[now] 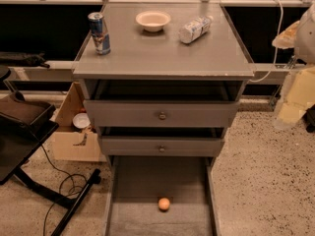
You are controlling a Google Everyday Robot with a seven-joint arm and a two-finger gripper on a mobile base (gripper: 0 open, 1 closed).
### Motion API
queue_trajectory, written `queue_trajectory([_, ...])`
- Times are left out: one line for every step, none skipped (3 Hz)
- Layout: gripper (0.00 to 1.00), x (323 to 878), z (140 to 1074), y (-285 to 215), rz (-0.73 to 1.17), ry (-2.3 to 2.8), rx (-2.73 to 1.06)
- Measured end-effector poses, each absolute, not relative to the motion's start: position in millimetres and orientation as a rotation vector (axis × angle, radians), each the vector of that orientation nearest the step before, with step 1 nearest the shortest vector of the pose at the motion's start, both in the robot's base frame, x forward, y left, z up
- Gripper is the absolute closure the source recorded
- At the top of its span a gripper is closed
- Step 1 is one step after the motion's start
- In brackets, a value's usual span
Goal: Pick orange from bottom drawer and place on counter
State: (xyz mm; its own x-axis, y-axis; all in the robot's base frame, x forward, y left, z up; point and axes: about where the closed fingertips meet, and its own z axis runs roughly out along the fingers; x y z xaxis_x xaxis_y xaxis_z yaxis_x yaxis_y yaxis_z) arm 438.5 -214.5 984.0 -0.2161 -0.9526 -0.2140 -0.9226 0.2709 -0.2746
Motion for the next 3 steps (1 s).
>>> queue_trajectory([0.00, 440, 980, -214, -0.125, 2.209, -1.713])
queue_trajectory([0.00, 450, 945, -213, -0.130, 2.199, -1.745])
queue_trajectory([0.00, 451, 846, -212, 0.006, 2.198, -1.744])
